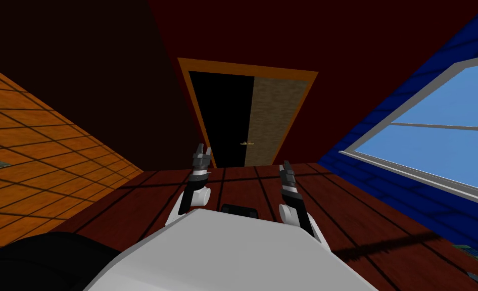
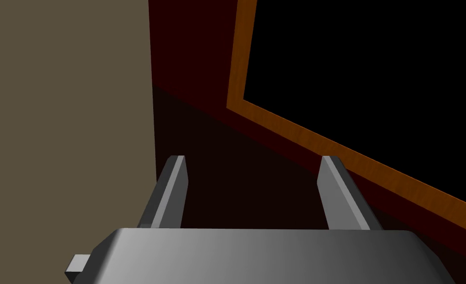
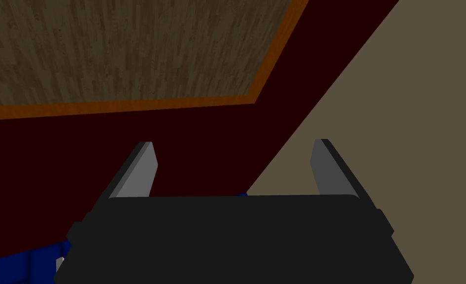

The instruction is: Pull the door open

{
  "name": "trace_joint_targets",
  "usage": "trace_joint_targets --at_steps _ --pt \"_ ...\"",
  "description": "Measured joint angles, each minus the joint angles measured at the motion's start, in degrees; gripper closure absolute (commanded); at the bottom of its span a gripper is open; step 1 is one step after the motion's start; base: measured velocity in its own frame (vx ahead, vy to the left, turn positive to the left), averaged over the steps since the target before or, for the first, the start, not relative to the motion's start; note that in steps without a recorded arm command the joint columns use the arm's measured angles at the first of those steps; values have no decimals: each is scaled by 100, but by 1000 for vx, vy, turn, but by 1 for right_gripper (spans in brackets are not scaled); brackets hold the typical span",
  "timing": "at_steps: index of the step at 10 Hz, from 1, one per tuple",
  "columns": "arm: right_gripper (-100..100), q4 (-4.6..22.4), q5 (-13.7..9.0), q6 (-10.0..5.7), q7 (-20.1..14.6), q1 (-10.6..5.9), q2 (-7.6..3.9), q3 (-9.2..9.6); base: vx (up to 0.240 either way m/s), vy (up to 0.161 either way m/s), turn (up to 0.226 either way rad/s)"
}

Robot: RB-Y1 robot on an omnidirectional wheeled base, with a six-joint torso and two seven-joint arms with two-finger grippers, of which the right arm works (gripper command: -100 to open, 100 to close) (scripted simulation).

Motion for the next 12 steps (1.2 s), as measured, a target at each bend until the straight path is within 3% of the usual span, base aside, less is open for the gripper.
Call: trace_joint_targets --at_steps 12 --pt "-100 1508 -65 -393 -308 -494 -205 -145 98 -5 72"
